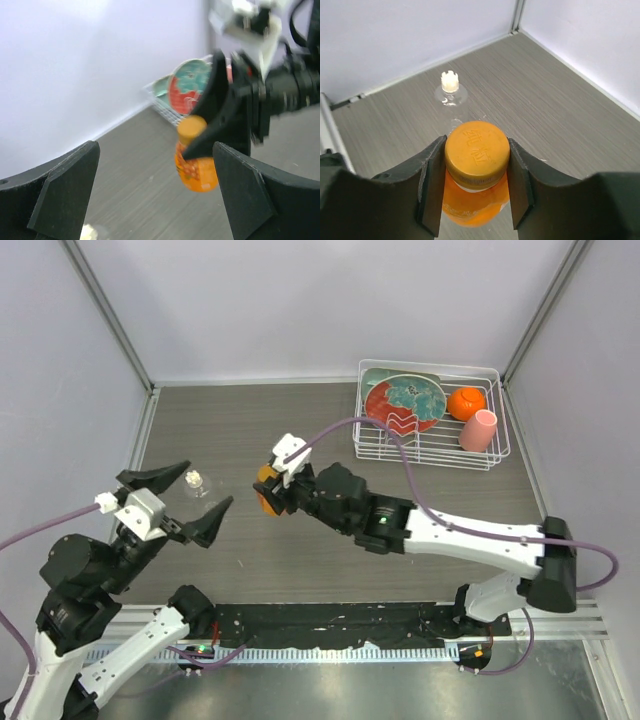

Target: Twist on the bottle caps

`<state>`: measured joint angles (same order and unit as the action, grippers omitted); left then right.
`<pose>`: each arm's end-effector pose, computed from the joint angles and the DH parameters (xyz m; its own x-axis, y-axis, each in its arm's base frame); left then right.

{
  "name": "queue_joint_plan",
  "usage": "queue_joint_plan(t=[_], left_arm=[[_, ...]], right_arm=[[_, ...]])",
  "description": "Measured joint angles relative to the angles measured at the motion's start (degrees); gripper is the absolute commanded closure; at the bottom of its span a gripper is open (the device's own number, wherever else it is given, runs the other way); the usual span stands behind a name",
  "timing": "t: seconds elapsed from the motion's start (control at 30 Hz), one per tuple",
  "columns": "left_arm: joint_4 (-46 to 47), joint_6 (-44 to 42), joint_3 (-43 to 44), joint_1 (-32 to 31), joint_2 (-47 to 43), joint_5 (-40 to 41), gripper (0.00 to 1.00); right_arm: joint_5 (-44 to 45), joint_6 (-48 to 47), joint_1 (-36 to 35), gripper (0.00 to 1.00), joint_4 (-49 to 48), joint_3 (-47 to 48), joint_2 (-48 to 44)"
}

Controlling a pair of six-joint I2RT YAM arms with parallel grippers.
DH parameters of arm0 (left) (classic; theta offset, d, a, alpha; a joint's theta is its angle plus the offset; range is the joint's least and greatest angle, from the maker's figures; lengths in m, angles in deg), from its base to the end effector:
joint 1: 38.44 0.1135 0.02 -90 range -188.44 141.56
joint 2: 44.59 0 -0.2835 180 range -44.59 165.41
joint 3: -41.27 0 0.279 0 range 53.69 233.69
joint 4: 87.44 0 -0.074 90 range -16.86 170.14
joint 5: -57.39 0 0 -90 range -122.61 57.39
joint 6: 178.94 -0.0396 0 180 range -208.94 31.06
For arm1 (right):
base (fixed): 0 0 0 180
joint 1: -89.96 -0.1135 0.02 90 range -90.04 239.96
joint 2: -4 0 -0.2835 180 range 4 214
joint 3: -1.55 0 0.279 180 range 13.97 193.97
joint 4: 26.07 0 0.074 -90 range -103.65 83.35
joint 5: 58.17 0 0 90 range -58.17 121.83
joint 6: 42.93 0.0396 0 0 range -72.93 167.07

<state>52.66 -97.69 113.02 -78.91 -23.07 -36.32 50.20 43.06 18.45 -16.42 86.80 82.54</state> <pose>0.0336 -0.0321 0.4523 0.2407 -0.0058 -0.9706 0.6673 0.7272 0.1611 0.1235 0.3301 0.4182 0.0397 -0.0904 -0.9951 -0.7994 0.5946 -0.0860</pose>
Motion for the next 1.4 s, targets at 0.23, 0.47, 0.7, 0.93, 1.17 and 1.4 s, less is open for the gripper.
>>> queue_joint_plan(t=[0.23,0.47,0.7,0.93,1.17,1.4], left_arm=[[-1.92,-0.44,2.14,0.00,0.74,17.05,0.00],[-5.92,0.57,2.67,0.00,2.49,21.03,0.00],[-7.15,1.84,2.67,0.00,2.58,21.24,0.00],[-7.15,3.23,2.67,0.00,2.73,21.05,0.00],[-7.15,3.85,2.67,0.00,2.75,20.65,0.00],[-7.30,3.89,2.67,0.00,2.75,20.59,0.00]], right_arm=[[3.06,-1.90,1.14,0.99,-15.41,-4.44,15.41],[8.85,-3.50,1.51,0.99,-28.70,-4.44,28.81],[15.52,-2.64,1.75,0.99,-38.75,-5.03,33.97],[18.75,1.55,1.86,0.97,-41.97,-6.69,37.03],[19.87,4.39,1.31,0.90,-43.36,-7.23,40.92],[20.94,4.55,0.35,0.66,-45.35,-7.43,41.62]])
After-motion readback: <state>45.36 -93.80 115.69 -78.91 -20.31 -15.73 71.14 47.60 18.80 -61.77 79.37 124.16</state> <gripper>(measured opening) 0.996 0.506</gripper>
